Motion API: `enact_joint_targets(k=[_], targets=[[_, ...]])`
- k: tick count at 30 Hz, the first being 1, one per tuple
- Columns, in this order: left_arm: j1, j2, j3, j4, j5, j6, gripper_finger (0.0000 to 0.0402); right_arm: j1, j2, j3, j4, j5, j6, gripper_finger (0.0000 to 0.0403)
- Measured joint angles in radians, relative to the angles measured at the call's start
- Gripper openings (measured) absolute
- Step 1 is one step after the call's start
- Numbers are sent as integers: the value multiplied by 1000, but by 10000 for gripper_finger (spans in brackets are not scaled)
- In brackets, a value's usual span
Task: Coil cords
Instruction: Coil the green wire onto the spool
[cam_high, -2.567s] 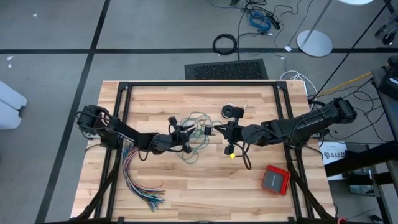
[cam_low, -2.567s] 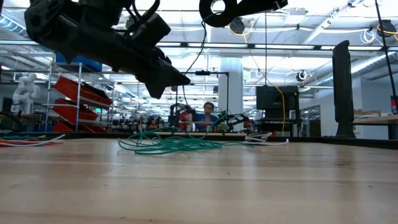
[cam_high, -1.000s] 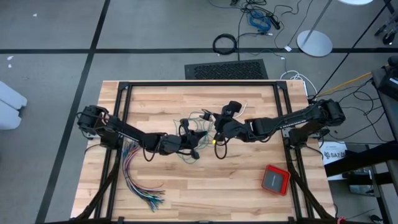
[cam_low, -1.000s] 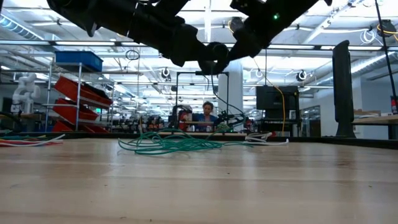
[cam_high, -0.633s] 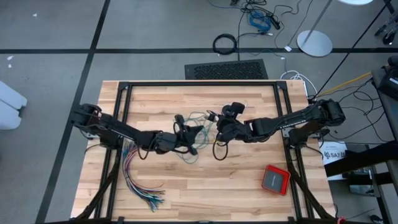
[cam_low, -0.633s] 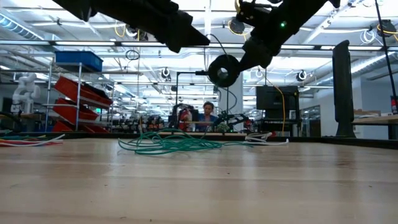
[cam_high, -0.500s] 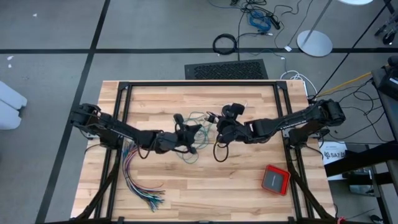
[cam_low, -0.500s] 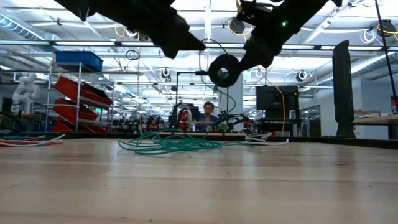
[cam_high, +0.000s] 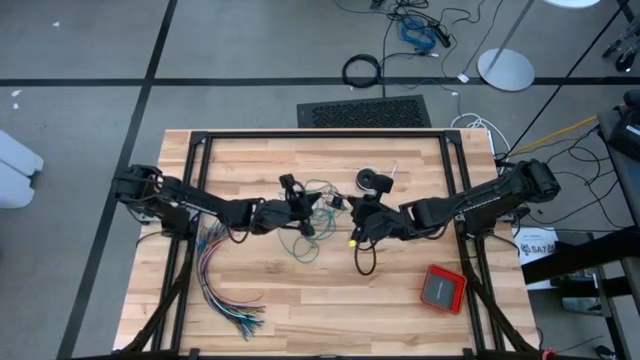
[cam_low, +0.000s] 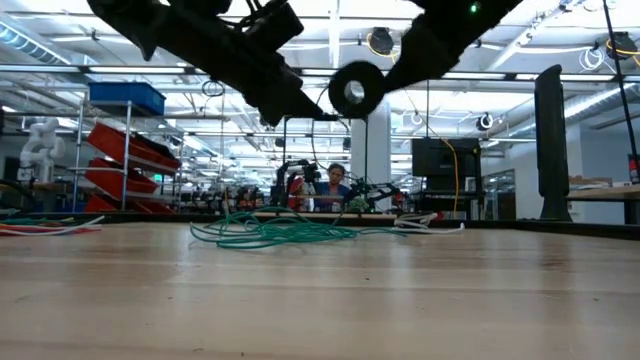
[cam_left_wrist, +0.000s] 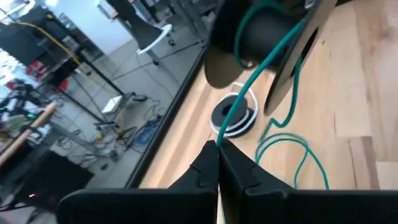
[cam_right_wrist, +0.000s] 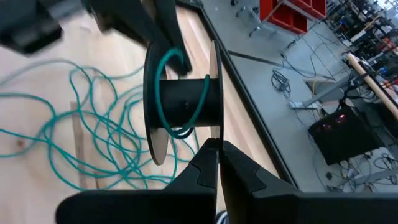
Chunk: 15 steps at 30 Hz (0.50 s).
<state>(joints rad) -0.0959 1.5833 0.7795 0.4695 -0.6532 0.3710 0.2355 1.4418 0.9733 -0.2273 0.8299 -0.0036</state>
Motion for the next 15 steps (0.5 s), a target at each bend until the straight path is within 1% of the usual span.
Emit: enact_joint_targets(k=[5, 8, 12, 15], targets=[[38, 0, 0, 47, 140, -20, 0, 4, -39, 0, 37, -24, -5, 0], [51, 0, 0, 71, 227, -25, 0, -2, -42, 0, 42, -27, -1, 0], [58, 0, 0, 98, 276, -27, 3, -22, -42, 0, 90, -48, 0, 0], [69, 0, 0, 92, 284, -49, 18, -32, -42, 0, 136, -47, -27, 0]])
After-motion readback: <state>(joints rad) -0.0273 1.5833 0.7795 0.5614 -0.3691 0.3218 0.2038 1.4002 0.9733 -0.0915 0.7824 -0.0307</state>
